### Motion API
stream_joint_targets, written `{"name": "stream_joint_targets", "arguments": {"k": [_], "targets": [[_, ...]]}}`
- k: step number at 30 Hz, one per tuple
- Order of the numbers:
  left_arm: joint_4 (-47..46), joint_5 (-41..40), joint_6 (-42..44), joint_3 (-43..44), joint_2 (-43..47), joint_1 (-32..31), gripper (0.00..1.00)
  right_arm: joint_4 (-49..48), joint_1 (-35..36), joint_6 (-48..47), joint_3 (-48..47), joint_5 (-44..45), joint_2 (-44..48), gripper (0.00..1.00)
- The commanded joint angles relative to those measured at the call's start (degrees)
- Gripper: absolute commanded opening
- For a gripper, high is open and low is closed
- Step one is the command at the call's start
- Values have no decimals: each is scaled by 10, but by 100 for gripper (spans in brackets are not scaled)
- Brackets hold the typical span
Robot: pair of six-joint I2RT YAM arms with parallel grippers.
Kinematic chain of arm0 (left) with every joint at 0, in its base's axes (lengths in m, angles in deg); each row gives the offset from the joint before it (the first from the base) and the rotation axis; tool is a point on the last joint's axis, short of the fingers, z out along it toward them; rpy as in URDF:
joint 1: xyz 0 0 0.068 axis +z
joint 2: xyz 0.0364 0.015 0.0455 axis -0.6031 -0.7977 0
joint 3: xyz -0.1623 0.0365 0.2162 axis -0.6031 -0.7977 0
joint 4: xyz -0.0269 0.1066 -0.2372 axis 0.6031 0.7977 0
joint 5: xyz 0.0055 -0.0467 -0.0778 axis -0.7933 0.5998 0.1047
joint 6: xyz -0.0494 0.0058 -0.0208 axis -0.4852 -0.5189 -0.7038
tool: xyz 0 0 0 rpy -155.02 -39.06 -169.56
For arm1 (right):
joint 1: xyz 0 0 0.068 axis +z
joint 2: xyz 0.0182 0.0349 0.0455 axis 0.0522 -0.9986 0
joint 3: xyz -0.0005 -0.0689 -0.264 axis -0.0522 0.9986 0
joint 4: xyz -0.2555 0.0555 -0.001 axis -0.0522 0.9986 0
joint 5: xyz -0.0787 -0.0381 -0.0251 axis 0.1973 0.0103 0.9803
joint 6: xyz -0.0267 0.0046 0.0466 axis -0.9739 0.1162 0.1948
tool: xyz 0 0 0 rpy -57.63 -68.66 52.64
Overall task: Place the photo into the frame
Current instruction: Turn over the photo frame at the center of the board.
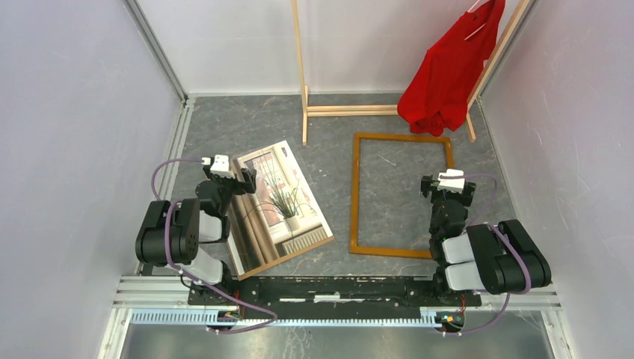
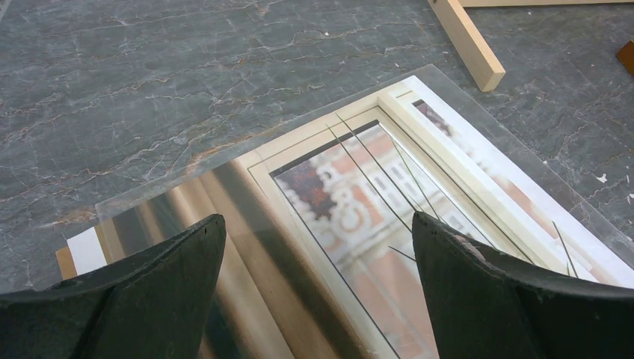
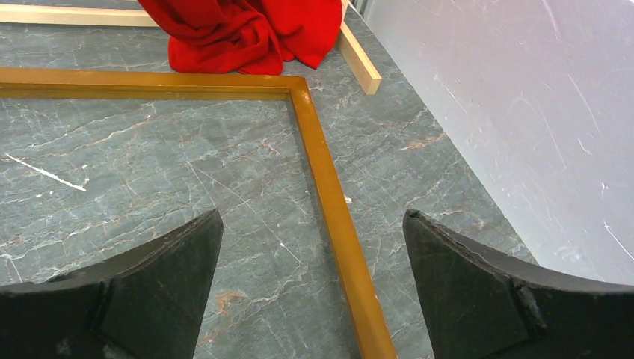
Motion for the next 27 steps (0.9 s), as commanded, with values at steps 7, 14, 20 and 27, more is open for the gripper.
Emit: {"name": "stream_joint_targets", "arguments": {"k": [7,14,20,27], "targets": [[-21,-6,16,1,6,-1,100,-18,-2,-3,53,-6,1,98],[-22,-6,14,1,10,-1,100,-22,1,4,53,28,11,98],[373,-17,14,198,69,14,100,349,6,125,-95,121,134,98],[749,18,58,466,-14,22,100,578,5,298,-274,-98,89,98]]}}
